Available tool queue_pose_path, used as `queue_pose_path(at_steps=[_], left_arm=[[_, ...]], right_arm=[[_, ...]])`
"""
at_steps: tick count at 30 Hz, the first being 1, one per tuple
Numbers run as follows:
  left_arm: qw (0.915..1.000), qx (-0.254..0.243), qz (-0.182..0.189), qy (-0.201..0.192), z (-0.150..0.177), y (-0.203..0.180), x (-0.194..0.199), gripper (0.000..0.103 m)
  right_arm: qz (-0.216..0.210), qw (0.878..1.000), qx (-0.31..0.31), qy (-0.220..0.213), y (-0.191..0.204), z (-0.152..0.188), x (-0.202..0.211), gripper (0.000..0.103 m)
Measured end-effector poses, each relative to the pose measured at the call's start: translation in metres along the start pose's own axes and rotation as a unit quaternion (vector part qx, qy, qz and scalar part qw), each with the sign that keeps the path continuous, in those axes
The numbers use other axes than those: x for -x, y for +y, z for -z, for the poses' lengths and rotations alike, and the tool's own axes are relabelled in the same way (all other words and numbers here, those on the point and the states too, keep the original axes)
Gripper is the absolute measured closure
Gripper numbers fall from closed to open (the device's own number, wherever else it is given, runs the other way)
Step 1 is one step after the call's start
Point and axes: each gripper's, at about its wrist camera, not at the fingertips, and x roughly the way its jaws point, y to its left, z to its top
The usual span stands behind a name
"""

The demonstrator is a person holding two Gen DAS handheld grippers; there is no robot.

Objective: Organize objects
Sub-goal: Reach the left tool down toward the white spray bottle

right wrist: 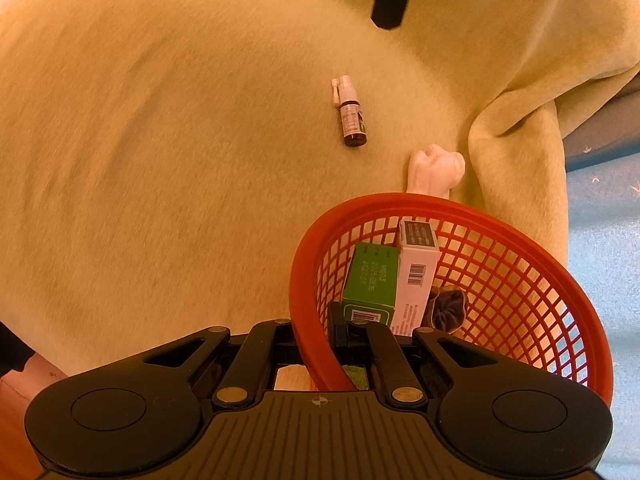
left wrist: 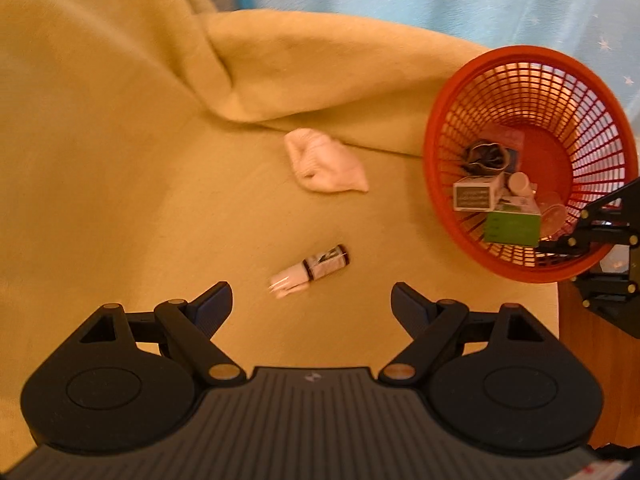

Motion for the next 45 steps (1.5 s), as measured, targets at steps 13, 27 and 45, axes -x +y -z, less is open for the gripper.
queue_pose_path(at_steps=[13, 27, 45], left_arm=[[0.9989, 0.043, -0.016, 0.012, 0.012, 0.009, -0.002, 0.019], [0.9973, 0.068, -0.012, 0.025, 0.017, 0.013, -0.017, 0.017], [0.9952, 0.093, -0.008, 0.028, 0.007, 0.012, -0.048, 0.017]], right_arm=[[0.0, 1.0, 0.001, 0.001, 0.0, 0.0, 0.0, 0.1], [0.001, 1.0, -0.002, 0.001, 0.001, 0.0, -0.001, 0.1], [-0.005, 1.0, -0.006, -0.002, -0.005, -0.003, -0.004, 0.1]])
